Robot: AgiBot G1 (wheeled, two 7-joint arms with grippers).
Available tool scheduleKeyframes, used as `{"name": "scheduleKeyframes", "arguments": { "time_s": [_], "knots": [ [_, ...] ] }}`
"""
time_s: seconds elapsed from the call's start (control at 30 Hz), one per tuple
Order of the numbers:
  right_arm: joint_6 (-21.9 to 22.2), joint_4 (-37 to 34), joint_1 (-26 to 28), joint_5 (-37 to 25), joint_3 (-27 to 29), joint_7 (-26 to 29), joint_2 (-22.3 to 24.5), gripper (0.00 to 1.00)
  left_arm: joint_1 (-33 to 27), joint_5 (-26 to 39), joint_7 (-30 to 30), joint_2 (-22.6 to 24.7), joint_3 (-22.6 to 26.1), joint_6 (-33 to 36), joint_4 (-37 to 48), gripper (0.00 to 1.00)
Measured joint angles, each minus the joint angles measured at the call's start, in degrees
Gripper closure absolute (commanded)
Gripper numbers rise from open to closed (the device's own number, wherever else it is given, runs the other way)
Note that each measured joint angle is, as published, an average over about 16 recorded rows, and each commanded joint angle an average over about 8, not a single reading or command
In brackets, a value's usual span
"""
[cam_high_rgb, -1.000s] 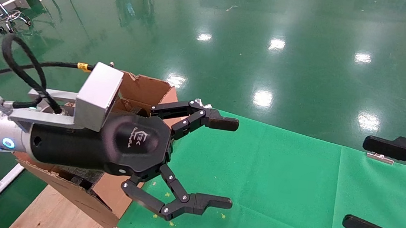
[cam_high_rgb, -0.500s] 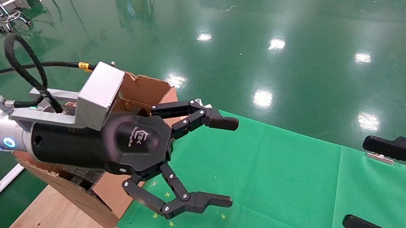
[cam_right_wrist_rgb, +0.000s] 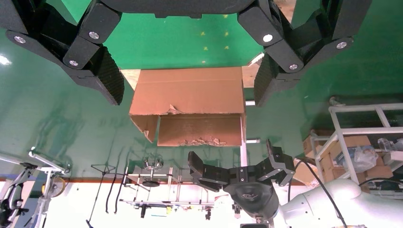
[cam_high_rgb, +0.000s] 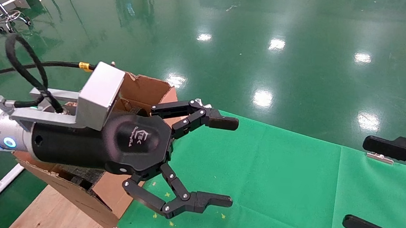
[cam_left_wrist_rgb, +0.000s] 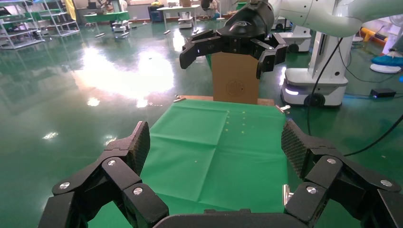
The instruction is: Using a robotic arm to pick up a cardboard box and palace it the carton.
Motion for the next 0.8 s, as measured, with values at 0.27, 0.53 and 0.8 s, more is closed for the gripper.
{"name": "scheduleKeyframes", "arguments": {
  "time_s": [0.27,0.53,0.8],
  "knots": [
    [0.0,0.0,0.0,0.0,0.0,0.0,0.0,0.00,0.0,0.0,0.0,0.0,0.0,0.0,0.0,0.00],
    [0.0,0.0,0.0,0.0,0.0,0.0,0.0,0.00,0.0,0.0,0.0,0.0,0.0,0.0,0.0,0.00],
    [0.0,0.0,0.0,0.0,0.0,0.0,0.0,0.00,0.0,0.0,0.0,0.0,0.0,0.0,0.0,0.00]
  ]
}}
